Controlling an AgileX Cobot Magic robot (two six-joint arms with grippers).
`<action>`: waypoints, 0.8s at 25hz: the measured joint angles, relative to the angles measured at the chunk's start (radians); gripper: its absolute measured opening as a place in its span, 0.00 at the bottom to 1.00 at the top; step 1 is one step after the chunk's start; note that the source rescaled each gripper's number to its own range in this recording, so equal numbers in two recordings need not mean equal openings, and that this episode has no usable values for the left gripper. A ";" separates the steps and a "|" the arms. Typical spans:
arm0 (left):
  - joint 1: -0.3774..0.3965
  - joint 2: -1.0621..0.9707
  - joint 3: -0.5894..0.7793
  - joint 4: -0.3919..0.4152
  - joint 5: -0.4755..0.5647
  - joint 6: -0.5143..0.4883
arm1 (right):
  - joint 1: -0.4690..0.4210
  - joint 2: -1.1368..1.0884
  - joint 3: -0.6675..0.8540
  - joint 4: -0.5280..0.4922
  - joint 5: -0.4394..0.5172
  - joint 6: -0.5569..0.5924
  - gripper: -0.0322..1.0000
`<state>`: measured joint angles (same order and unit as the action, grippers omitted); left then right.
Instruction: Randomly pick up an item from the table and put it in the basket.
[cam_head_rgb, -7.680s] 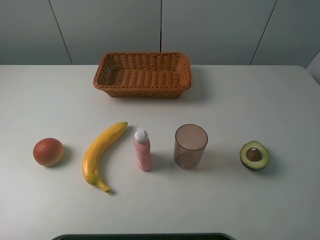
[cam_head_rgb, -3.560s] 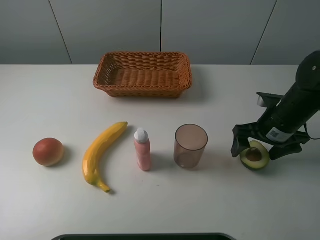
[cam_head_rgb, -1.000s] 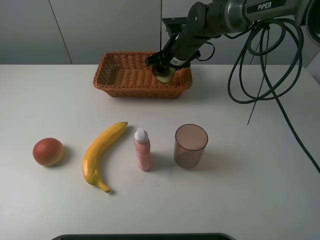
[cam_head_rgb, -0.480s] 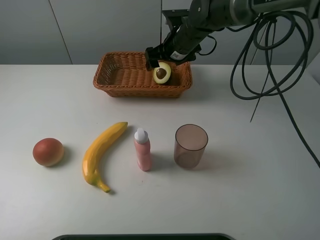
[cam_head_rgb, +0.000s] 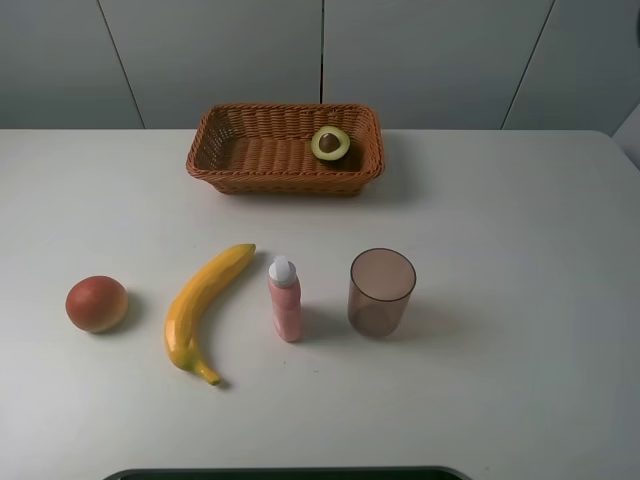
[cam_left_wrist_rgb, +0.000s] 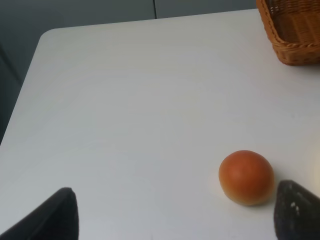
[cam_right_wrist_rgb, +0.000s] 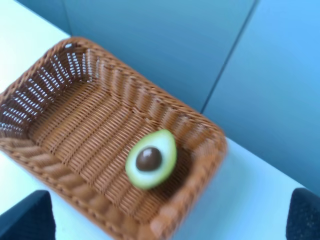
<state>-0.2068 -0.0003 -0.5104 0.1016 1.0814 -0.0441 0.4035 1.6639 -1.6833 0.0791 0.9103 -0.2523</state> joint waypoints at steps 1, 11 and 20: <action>0.000 0.000 0.000 0.000 0.000 0.000 | -0.011 -0.054 0.000 -0.012 0.038 -0.002 0.99; 0.000 0.000 0.000 0.000 0.000 0.000 | -0.050 -0.577 0.203 -0.097 0.303 -0.025 1.00; 0.000 0.000 0.000 0.000 0.000 0.000 | -0.050 -1.119 0.690 -0.079 0.314 0.007 1.00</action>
<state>-0.2068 -0.0003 -0.5104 0.1016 1.0814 -0.0441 0.3536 0.5446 -0.9937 0.0000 1.2239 -0.2452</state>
